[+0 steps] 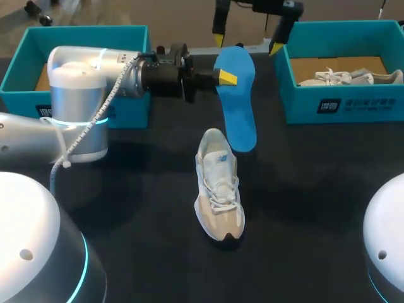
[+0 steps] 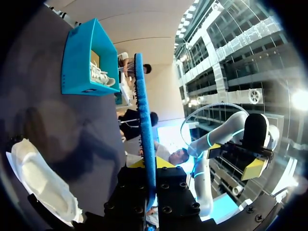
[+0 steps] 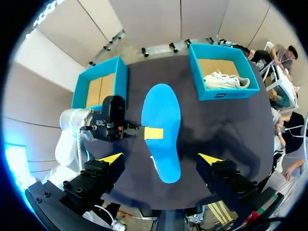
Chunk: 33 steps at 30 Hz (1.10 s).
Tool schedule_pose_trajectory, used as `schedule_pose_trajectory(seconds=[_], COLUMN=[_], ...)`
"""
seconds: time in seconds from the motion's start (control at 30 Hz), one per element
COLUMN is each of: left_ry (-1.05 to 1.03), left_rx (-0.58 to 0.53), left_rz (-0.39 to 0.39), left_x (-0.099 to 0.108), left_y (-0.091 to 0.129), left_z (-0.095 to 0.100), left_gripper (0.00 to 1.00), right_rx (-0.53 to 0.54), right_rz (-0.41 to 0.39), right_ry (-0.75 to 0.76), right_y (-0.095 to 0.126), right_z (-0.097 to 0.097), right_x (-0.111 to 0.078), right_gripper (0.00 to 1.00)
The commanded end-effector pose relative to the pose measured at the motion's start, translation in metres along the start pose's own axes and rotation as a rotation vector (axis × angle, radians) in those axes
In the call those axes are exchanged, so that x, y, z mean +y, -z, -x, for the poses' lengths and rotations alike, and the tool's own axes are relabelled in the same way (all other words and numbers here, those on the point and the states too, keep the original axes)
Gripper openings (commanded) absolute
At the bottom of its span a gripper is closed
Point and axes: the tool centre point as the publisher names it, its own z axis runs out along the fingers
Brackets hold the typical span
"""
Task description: Take the shoe out of the shoebox, open the shoe tongue, remove and reinsert the insole, then place the shoe into the shoebox
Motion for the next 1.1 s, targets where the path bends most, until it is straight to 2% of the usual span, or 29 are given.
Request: schedule_pose_trajectory(seconds=[0.03,0.8,0.9,1.1], left_ry=[-0.001,-0.001,-0.001,-0.001], left_rx=[0.001,0.001,0.001,0.001], left_rz=[-0.003,-0.003,-0.003,-0.003], left_x=[0.0,0.0,0.0,0.0], left_y=[-0.001,-0.001,-0.001,-0.001], left_z=[0.0,0.0,0.0,0.0], left_gripper=[0.0,0.0,0.0,0.0], right_rx=[-0.07,-0.069,0.042,0.146], right_rz=[-0.002,-0.003,0.009,0.047], right_ry=[-0.001,0.005,-0.003,0.013], right_y=[0.0,0.001,0.004,0.013], right_z=[-0.006,-0.004,0.003,0.012], right_x=[0.002,0.002,0.005,0.012], right_gripper=[1.0,1.0,1.0,1.0])
